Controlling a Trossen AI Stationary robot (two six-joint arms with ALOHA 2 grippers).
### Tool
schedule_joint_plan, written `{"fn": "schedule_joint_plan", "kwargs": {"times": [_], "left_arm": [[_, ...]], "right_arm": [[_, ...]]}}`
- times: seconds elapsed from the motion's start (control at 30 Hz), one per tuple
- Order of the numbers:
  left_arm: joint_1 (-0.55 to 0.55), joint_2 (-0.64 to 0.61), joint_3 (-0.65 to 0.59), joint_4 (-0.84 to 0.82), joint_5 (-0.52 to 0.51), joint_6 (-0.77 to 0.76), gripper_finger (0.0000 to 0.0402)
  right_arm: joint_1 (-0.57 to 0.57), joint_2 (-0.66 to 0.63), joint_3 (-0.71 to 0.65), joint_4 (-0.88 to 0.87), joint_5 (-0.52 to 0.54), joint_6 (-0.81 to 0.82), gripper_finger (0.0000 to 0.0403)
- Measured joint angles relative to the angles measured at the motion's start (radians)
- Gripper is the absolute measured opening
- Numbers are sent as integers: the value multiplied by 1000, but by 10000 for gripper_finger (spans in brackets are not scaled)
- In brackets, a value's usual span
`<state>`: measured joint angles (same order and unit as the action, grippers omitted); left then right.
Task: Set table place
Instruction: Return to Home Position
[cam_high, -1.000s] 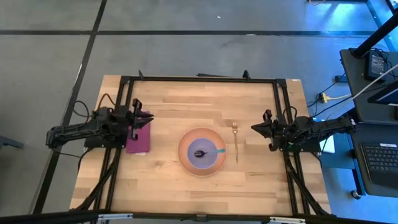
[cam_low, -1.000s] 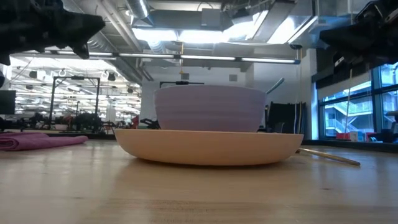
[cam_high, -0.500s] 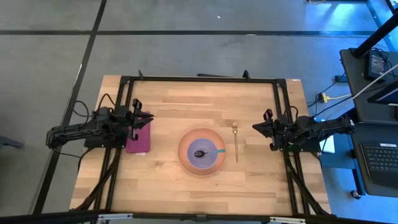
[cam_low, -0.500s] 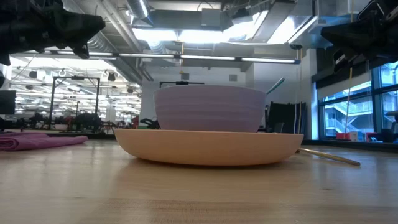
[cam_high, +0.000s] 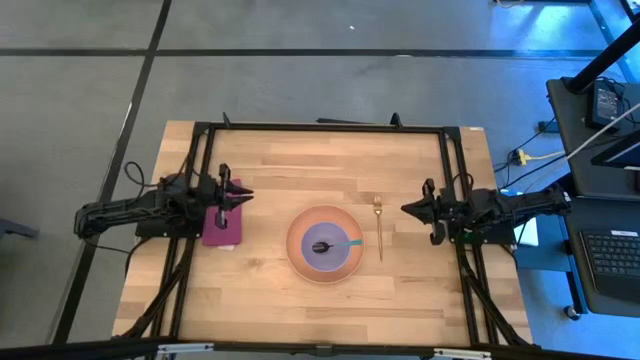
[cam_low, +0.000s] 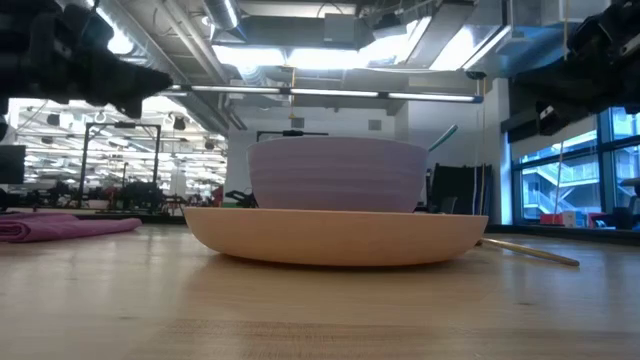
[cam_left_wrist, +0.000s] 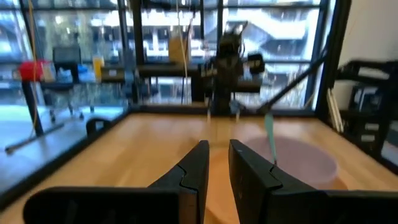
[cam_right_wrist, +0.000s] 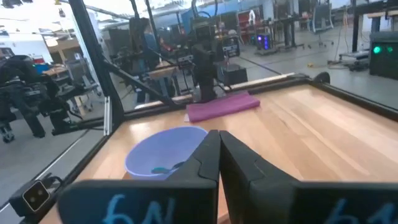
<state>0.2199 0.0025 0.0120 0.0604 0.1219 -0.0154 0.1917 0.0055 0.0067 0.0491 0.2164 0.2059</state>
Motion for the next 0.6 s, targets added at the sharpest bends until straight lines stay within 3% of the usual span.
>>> {"fn": "schedule_joint_plan", "kwargs": {"times": [0.6], "left_arm": [[0,0,0,-41,-16,0,55]], "right_arm": [[0,19,0,4,0,-1,10]]}}
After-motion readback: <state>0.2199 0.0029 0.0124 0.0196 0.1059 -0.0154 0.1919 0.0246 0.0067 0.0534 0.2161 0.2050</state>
